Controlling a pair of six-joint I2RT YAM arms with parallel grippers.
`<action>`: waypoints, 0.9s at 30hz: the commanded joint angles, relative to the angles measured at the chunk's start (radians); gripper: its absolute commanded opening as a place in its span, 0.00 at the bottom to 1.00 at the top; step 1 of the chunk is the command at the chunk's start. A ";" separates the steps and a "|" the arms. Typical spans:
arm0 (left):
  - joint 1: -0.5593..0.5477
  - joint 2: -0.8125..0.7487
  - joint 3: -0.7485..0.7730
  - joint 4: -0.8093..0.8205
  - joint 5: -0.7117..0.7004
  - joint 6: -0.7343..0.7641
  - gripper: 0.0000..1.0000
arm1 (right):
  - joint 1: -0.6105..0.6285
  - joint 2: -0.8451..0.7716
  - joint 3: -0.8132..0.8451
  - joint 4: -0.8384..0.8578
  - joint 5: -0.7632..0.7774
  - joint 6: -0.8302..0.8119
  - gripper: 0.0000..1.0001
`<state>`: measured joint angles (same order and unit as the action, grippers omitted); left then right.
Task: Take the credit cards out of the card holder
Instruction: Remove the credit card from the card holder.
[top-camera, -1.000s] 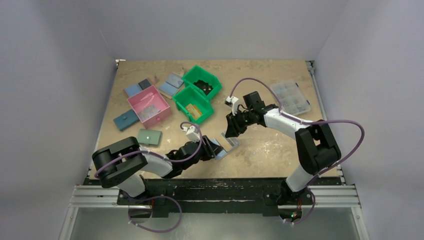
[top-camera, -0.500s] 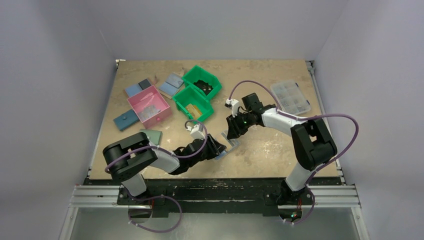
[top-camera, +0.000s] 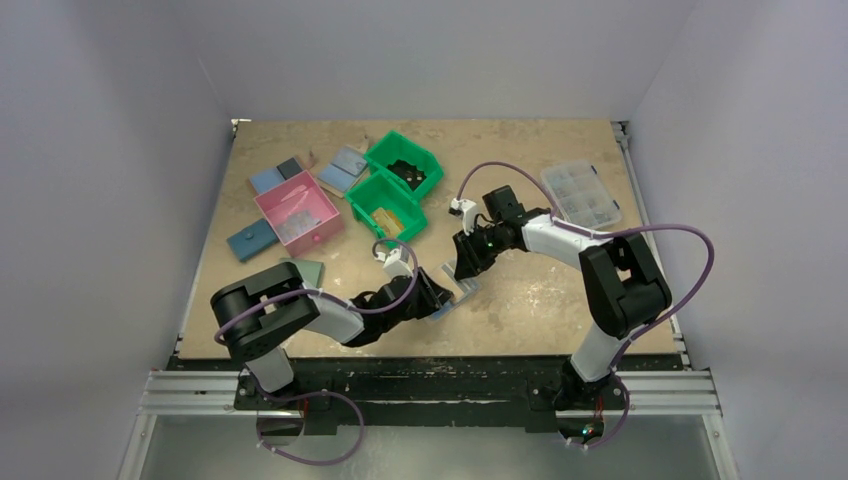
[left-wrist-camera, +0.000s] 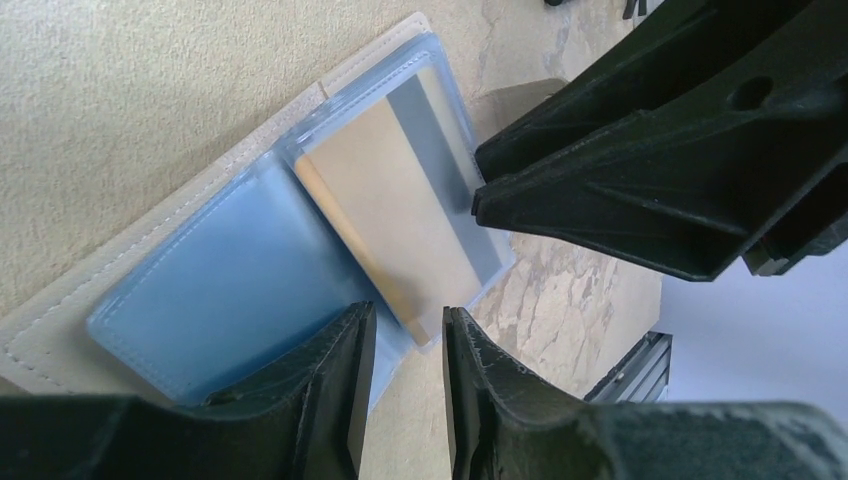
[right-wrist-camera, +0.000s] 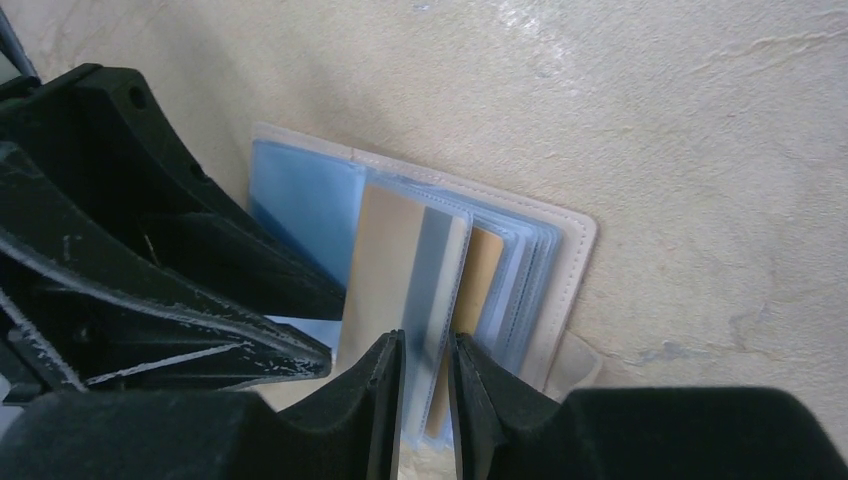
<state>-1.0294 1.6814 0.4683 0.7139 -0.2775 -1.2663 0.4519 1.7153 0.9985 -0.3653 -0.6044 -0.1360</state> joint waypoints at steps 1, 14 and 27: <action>-0.003 0.019 0.025 -0.008 -0.012 -0.010 0.33 | 0.006 0.001 0.039 -0.028 -0.075 -0.021 0.30; -0.001 0.013 0.012 -0.016 -0.025 -0.002 0.23 | 0.007 0.005 0.051 -0.062 -0.165 -0.050 0.29; 0.019 -0.057 -0.076 0.124 0.015 0.047 0.32 | 0.019 0.017 0.063 -0.100 -0.255 -0.093 0.16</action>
<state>-1.0267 1.6634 0.4397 0.7334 -0.2787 -1.2427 0.4606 1.7180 1.0233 -0.4477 -0.8089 -0.2020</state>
